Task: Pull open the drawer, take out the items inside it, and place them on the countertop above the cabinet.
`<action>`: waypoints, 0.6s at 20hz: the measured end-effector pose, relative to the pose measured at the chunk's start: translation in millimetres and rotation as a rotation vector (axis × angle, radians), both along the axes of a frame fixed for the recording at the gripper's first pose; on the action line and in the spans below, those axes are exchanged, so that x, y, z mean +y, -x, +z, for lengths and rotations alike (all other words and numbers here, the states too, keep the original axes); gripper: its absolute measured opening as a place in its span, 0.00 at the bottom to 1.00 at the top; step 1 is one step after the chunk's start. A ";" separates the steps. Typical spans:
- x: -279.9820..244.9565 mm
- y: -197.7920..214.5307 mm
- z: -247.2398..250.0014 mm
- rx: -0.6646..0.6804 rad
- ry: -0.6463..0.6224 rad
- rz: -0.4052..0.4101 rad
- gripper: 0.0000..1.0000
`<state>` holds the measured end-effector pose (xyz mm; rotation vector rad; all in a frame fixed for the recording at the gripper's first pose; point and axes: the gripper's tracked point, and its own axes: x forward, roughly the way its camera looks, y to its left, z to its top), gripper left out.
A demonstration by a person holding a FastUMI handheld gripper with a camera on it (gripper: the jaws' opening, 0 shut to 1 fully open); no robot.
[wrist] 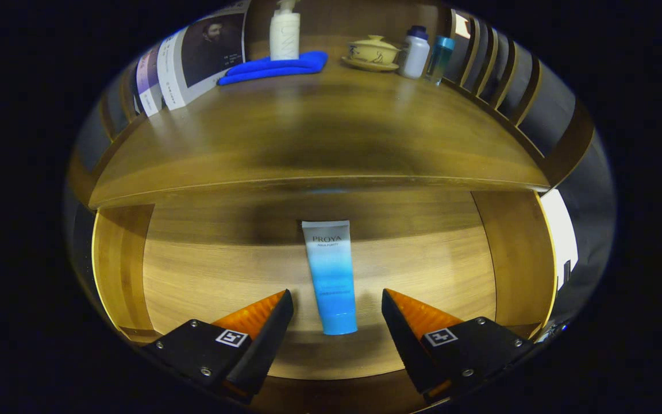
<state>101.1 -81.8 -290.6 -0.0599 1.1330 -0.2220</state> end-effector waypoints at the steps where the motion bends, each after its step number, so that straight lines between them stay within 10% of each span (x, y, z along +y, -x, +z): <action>1: 0.2 1.2 -3.7 0.020 -0.011 -0.008 0.92; 8: 0.2 1.1 -15.9 0.026 -0.069 -0.037 0.49; 12: -0.1 -0.4 -11.3 -0.007 -0.027 -0.017 0.40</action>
